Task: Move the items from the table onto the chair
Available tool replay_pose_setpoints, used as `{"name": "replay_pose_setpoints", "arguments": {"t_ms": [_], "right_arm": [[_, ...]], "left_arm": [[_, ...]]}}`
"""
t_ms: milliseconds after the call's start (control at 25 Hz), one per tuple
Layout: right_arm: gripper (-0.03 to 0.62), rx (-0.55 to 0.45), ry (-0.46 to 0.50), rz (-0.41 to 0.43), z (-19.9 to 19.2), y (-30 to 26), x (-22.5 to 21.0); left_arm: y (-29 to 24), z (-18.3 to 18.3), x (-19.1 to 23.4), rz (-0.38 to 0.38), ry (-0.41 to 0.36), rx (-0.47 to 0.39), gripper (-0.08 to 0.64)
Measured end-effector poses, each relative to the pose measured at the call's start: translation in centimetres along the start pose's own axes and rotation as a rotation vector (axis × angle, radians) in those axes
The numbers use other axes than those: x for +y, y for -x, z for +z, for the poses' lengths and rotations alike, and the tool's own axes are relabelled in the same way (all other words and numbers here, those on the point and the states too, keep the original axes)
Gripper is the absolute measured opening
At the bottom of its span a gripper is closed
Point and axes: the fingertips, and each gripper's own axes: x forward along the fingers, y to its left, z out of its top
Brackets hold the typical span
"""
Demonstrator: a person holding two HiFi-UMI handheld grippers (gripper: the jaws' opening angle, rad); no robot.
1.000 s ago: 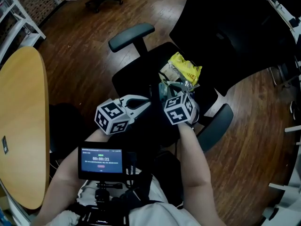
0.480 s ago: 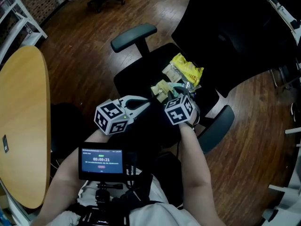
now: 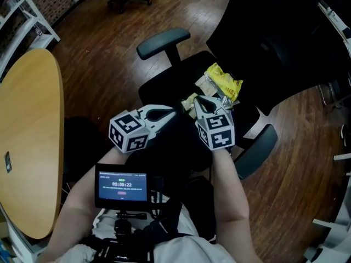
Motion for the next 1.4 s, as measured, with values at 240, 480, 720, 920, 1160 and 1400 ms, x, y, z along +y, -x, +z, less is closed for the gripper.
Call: {"name": "replay_pose_setpoints", "arguments": {"t_ms": [240, 480, 720, 920, 1160, 1400], "right_arm": [[0.003, -0.187, -0.049, 0.101, 6.5, 1.5, 3.0], [0.003, -0.224, -0.039, 0.133, 8.1, 1.7, 4.3], [0.003, -0.224, -0.045, 0.137, 8.1, 1.6, 4.4], [0.003, -0.233, -0.040, 0.145, 8.6, 1.6, 4.7], [0.003, -0.258, -0.024, 0.181, 10.1, 1.2, 5.7], [0.003, -0.298, 0.022, 0.264, 13.3, 0.0, 8.5]], "left_arm": [[1.0, 1.3, 0.3, -0.001, -0.024, -0.029, 0.011], [1.3, 1.7, 0.2, 0.006, -0.052, -0.032, 0.009], [1.7, 1.9, 0.3, 0.033, -0.088, -0.037, 0.009], [2.6, 3.0, 1.1, 0.063, -0.040, -0.103, 0.011], [4.0, 4.2, 1.4, 0.084, -0.030, -0.131, 0.011], [7.9, 6.3, 2.0, 0.157, -0.063, -0.173, 0.011]]}}
